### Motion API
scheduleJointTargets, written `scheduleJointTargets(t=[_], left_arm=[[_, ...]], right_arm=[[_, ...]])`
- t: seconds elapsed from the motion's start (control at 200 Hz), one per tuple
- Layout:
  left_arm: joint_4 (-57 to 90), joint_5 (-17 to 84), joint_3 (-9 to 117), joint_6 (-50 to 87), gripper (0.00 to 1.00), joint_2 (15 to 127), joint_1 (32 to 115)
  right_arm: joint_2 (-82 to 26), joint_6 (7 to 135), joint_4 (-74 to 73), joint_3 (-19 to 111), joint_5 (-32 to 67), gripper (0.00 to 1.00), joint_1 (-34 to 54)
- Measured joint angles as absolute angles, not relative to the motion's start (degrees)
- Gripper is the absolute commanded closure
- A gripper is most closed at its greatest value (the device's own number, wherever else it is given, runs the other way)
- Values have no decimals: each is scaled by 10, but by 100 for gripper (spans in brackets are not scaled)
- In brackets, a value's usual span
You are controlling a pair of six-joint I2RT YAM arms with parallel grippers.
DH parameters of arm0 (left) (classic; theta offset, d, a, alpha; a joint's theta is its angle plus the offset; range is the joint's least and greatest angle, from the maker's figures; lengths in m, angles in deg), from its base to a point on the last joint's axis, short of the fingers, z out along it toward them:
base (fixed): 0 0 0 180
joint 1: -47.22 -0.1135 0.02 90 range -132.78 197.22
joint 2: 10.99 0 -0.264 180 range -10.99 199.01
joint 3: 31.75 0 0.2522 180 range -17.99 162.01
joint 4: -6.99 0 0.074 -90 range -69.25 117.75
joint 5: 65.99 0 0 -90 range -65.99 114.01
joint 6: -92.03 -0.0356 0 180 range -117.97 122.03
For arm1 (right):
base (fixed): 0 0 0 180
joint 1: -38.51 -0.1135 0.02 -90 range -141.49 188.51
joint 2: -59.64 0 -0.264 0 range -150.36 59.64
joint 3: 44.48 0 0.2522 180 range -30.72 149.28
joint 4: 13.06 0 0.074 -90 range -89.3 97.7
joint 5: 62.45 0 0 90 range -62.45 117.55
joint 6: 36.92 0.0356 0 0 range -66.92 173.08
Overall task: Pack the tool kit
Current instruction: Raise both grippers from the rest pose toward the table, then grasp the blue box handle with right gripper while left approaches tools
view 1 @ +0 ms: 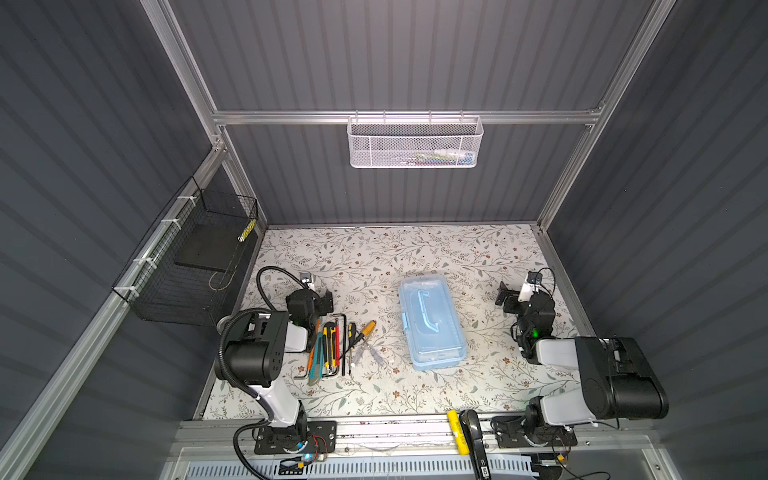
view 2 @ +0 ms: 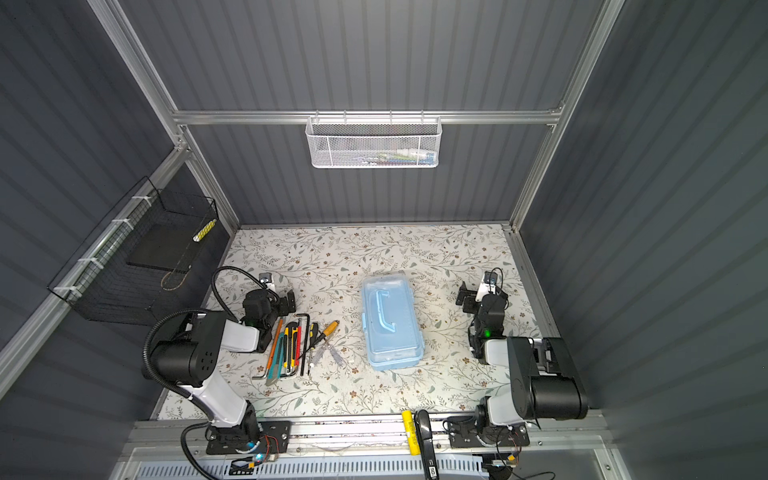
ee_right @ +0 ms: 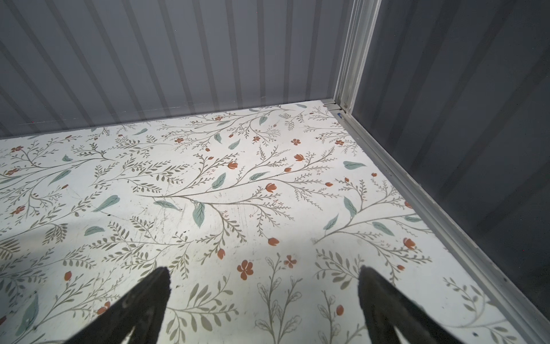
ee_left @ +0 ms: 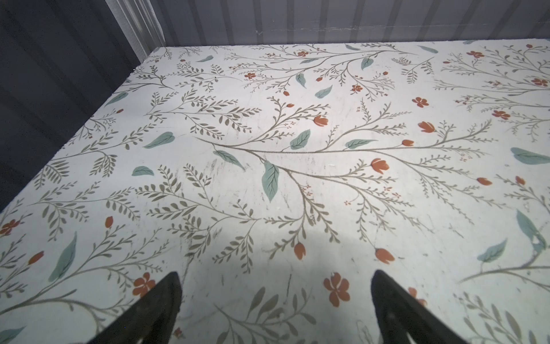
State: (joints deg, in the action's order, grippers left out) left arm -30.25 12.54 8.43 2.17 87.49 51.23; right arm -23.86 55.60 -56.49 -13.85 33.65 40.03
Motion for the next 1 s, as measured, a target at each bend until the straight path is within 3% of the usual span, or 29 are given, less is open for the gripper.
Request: scheduleJointTargets(t=[0.12,0.29,0.41,0.53,0.71,1.001], left_arm=[[-268,110,93,26,1,859,512],[-113,117,168,48,1,781,512],[-30,189,213,97,0,699,512],[26,278,219,145,1,647,515],[130,344,214,188,1,623,575],[176,403,148,265,0,559,620]], right_arm=[[-198,554,-495,-122,333,2,399],[-76,574,-316,-28,316,20,389],[-2,603,-161,71,307,29,355],[26,638,-7,171,314,30,278],[-14,690,207,302,362,36,138],[-195,765,430,464,461,39,-57]])
